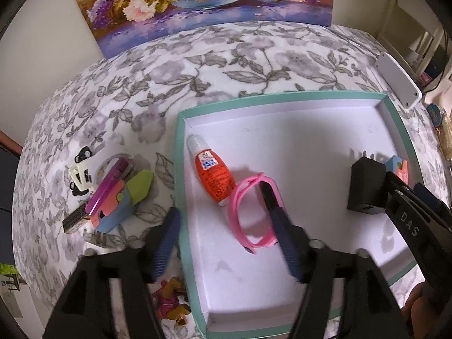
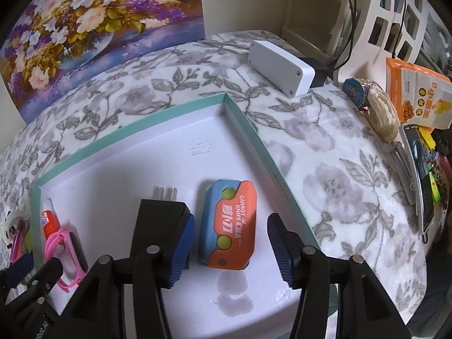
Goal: Organize rigid objects
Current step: 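Lower and open the left gripper on the pink band while the right releases the orange knife, then move both tools away from the tray back over the pile of items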
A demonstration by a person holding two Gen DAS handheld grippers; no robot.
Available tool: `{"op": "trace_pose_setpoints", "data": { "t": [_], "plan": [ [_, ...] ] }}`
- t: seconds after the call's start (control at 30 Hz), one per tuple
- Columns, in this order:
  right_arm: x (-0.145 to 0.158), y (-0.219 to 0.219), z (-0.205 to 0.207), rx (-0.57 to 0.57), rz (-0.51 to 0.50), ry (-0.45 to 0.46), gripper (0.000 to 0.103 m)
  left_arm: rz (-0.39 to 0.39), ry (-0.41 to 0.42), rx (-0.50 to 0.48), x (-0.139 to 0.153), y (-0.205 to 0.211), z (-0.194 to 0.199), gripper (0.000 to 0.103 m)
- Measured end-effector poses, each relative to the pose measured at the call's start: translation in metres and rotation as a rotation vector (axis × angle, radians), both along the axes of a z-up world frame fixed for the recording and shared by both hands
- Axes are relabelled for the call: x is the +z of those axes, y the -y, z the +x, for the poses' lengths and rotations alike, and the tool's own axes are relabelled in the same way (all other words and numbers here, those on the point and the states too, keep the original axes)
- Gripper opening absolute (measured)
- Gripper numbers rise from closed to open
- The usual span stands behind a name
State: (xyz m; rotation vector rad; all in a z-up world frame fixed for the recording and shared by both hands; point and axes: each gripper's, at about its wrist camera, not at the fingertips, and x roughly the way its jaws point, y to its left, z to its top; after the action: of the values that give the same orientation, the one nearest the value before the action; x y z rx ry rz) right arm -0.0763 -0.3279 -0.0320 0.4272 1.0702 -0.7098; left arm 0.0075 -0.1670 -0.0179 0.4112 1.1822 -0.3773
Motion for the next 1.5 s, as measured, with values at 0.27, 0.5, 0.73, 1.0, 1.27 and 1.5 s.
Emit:
{"op": "trace_pose_setpoints", "data": {
  "t": [0.27, 0.5, 0.73, 1.0, 1.27, 1.5],
  "plan": [
    [0.007, 0.000, -0.001, -0.015, -0.045, 0.010, 0.079, 0.011, 0.008, 0.050, 0.002, -0.008, 0.007, 0.089],
    [0.010, 0.003, -0.005, -0.045, -0.053, 0.023, 0.093, 0.018, 0.021, 0.116, 0.002, -0.023, 0.016, 0.098],
    [0.014, 0.001, -0.004, -0.036, -0.065, 0.030, 0.103, -0.005, 0.036, 0.192, 0.006, -0.040, 0.028, 0.098],
    [0.014, -0.006, 0.000, -0.005, -0.052, 0.026, 0.103, 0.024, 0.077, 0.253, 0.012, -0.065, 0.045, 0.098],
    [0.038, -0.020, 0.004, 0.029, -0.042, 0.091, 0.103, -0.053, 0.120, 0.401, 0.043, -0.126, 0.065, 0.098],
    [0.059, -0.067, 0.024, 0.176, 0.004, 0.167, 0.103, -0.044, 0.196, 0.444, 0.066, -0.159, 0.065, 0.098]
  ]
}}
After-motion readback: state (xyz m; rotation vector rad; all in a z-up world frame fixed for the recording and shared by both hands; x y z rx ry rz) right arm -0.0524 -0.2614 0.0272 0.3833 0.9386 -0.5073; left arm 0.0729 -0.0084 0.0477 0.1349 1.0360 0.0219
